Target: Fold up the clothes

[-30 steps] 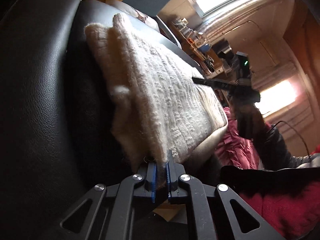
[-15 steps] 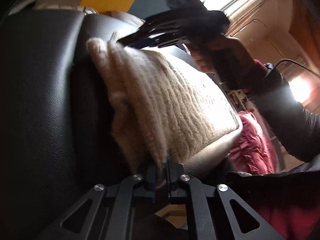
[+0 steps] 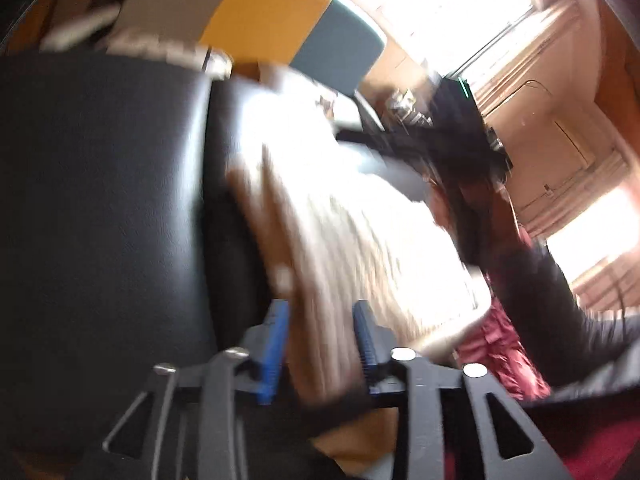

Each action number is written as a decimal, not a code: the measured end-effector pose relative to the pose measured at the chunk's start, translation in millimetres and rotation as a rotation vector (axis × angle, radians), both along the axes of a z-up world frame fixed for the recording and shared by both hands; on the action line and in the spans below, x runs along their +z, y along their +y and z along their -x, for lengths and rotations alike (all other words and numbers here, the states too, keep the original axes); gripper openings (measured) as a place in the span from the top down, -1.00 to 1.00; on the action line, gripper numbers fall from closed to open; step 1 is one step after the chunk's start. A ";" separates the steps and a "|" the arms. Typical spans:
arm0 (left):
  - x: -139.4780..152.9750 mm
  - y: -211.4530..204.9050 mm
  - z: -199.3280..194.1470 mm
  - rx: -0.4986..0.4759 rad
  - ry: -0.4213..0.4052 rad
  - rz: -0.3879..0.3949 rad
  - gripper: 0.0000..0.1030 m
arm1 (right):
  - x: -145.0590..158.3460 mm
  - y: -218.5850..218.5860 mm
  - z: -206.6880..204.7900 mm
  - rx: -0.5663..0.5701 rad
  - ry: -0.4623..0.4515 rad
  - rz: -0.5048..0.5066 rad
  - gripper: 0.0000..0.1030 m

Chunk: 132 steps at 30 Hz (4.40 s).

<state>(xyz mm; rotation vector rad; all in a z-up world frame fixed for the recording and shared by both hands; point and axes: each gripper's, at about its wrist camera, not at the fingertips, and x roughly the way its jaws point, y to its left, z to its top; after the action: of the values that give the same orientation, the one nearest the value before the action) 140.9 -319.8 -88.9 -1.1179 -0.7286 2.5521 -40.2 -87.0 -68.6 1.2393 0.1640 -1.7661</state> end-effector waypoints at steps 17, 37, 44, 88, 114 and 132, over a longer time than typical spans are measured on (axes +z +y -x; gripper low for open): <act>-42.4 78.7 242.3 -0.484 -0.152 0.347 0.00 | -23.4 82.2 5.2 -0.049 0.131 -0.166 0.51; 7.7 39.8 185.5 -0.112 0.021 0.318 0.37 | -6.3 61.9 -7.6 -0.031 0.151 -0.082 0.51; -29.8 54.5 172.5 -0.150 -0.087 0.464 0.37 | -26.2 24.1 2.9 -0.053 0.198 -0.199 0.51; -11.0 -39.6 110.8 0.217 -0.095 0.021 -0.11 | 17.8 98.8 8.9 -0.182 0.124 -0.021 0.43; -18.5 -66.6 89.0 0.220 -0.211 -0.030 -0.28 | -3.0 179.2 17.0 -0.342 0.131 -0.040 0.38; -66.6 -72.6 103.8 0.163 -0.256 -0.406 -0.43 | -26.7 159.6 2.0 -0.311 0.071 -0.077 0.36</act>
<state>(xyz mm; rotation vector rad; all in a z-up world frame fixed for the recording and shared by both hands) 37.0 -392.4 -155.5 -1.2924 -1.3790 2.2513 -42.2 72.6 -95.3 1.3119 0.0836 -2.0893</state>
